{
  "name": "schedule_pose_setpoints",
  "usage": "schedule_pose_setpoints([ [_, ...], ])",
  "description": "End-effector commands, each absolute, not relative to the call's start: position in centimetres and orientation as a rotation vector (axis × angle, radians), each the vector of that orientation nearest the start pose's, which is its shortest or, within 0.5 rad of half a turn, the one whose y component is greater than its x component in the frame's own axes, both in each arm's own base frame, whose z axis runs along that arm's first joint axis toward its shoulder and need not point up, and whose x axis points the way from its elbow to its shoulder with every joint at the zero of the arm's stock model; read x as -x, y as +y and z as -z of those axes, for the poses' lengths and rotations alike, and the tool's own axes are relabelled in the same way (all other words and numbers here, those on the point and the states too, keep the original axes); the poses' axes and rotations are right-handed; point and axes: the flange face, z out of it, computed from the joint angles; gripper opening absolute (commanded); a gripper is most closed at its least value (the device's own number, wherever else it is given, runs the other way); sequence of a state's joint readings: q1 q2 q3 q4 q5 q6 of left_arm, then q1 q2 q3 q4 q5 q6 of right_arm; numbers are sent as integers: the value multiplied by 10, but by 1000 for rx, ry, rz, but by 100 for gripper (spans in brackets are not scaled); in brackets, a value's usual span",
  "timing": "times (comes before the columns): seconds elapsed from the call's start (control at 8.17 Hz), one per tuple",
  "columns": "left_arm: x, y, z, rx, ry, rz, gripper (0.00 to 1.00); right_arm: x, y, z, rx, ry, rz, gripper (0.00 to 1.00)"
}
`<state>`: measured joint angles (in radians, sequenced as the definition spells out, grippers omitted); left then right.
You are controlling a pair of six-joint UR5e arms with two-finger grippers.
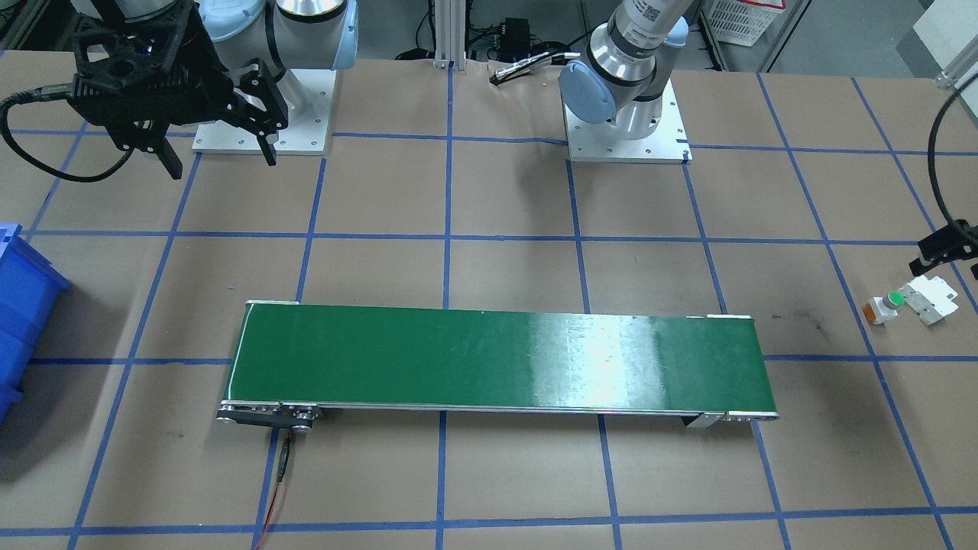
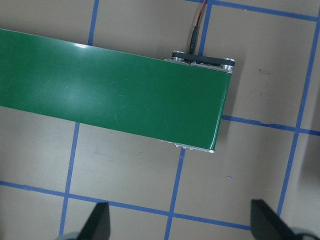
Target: Move button from left to right
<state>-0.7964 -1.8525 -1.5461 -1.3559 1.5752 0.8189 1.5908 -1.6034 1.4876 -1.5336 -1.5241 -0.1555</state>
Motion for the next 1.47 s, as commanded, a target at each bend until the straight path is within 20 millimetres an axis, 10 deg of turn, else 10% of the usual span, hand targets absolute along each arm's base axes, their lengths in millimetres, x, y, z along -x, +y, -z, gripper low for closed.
schedule_pose_setpoints([
  [0.0,-350,-517,-277,-90,3185,-121,100,-147,-480,-540,283,3089,119,100],
  [0.24,-354,-506,-231,-91,3111,-188,100,-147,-480,-539,283,3089,112,100],
  [1.22,-381,-487,-180,-40,3136,-266,100,-147,-483,-524,263,3090,73,100],
  [1.35,-382,-487,-177,-33,3136,-271,82,-147,-483,-524,263,3091,73,100],
])
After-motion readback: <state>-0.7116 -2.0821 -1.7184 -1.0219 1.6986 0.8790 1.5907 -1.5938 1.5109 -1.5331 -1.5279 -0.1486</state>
